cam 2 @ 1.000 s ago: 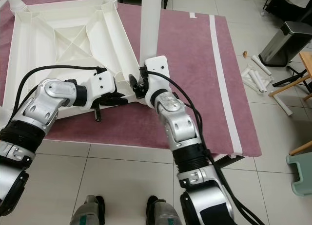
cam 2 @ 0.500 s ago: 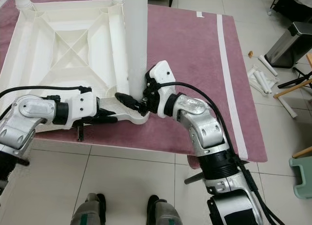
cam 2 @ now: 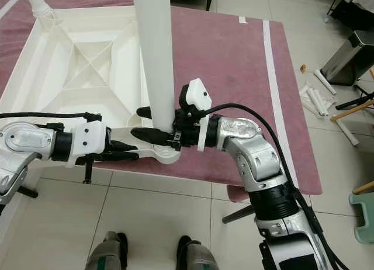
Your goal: Building children table
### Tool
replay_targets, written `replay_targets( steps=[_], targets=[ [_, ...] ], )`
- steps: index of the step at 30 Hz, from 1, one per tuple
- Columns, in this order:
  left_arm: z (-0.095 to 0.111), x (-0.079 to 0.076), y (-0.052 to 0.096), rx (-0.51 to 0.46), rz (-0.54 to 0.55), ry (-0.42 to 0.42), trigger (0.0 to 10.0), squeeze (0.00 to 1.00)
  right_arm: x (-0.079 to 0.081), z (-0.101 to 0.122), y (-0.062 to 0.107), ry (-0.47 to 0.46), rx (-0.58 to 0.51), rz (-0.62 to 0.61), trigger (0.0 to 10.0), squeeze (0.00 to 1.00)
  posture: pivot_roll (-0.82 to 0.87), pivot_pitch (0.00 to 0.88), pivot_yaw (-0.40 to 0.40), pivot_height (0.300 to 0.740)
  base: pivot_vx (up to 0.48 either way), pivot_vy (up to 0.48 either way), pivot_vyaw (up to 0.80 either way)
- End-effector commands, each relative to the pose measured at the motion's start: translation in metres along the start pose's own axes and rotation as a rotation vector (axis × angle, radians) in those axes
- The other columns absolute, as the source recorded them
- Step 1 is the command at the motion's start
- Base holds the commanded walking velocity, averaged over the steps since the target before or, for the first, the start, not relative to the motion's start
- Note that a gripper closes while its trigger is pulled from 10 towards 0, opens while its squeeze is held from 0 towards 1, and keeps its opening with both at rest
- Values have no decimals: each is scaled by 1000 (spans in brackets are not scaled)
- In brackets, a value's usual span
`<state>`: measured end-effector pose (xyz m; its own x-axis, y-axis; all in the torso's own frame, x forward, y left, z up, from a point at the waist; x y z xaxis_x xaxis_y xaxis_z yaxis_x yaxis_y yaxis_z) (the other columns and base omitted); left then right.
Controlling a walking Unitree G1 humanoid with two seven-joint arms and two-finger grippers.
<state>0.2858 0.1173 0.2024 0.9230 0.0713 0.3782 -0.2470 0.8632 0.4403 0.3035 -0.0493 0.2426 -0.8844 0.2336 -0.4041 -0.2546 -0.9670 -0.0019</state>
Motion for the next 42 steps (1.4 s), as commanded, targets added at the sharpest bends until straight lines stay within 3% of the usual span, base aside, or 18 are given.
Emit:
replay_targets(
  steps=[1, 3, 10, 12, 14, 17, 19, 22, 25, 31, 32, 33, 34, 36, 37, 38, 42],
  targets=[
    [25, 7, -5, -76, 20, -96, 0, 0, -8, -20, -3, -26, 105, -100, 0, 0, 113, 196, -36, 740, 0, 0, 0],
    [25, 16, -8, -74, 58, -84, 0, 0, -16, -29, -4, -33, 153, -176, 0, 0, 113, 197, -34, 740, 0, 0, 0],
    [25, 26, -13, -72, 94, -70, 0, 0, -23, -38, -7, -48, 201, -266, 0, 0, 112, 198, -33, 740, 0, 0, 0],
    [19, 44, -22, -47, 158, -41, 0, 0, -33, -53, -9, -74, 284, -426, 0, 0, 109, 205, -30, 740, 0, 0, 0],
    [19, 44, -22, -47, 158, -41, 0, 0, -33, -53, -9, -74, 284, -426, 0, 0, 109, 205, -30, 740, 0, 0, 0],
    [13, 61, -28, -18, 221, -19, 0, 0, -41, -65, -10, -81, 350, -557, 0, 0, 108, 208, -28, 740, 0, 0, 0],
    [8, 77, -33, 7, 291, -8, 0, 0, -56, -74, -7, -90, 403, -696, 0, 0, 107, 211, -26, 740, 0, 0, 0],
    [7, 82, -35, 12, 314, -2, 0, 0, -61, -76, -5, -93, 419, -741, 0, 0, 107, 211, -26, 740, 0, 0, 0],
    [4, 101, -36, 47, 412, -1, 0, 0, -83, -80, 8, -89, 470, -906, 0, 0, 109, 214, -26, 740, 0, 0, 0],
    [-3, 115, -35, 110, 499, -26, 0, 0, -89, -82, 13, -96, 487, -979, 0, 0, 106, 215, -24, 740, 0, 0, 0],
    [-4, 111, -37, 105, 468, -32, 0, 0, -87, -81, 11, -103, 476, -971, 1059, 0, 105, 217, -24, 740, 0, 0, 0],
    [-4, 111, -37, 105, 468, -32, 0, 0, -87, -81, 11, -103, 476, -971, 1059, 0, 105, 217, -24, 740, 0, 0, 0],
    [-4, 106, -39, 94, 423, -36, 0, 0, -85, -80, 9, -103, 463, -961, 4863, 0, 106, 217, -23, 740, 0, 0, 0],
    [-4, 106, -39, 94, 423, -36, 0, 0, -85, -80, 9, -103, 463, -961, 4863, 0, 106, 217, -23, 740, 0, 0, 0],
    [-5, 99, -40, 87, 369, -45, 0, 0, -80, -77, 3, -113, 430, -918, 10000, 0, 105, 217, -23, 740, 0, 0, 0],
    [-5, 99, -40, 87, 369, -45, 0, 0, -80, -77, 3, -113, 430, -918, 10000, 0, 105, 217, -23, 740, 0, 0, 0],
    [-14, 74, -36, 90, 234, -59, 0, 0, -56, -66, -10, -167, 315, -770, 10000, 0, 106, 221, -26, 740, 0, 0, 0]
  ],
)
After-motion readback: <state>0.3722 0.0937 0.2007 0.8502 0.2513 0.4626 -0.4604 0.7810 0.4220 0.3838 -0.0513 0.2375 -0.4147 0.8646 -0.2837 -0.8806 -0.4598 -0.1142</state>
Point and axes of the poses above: a point about 5 cm out from each wrist's last joint towards the gripper, its own y axis pointing back from the gripper into the wrist, its own z axis along the axis of the wrist's last joint, x = y × z, the point moved 3 cm from there along -y, pointing out of the wrist towards the gripper, and after that the axes turned 10 degrees about y, right-handed, at the moved point
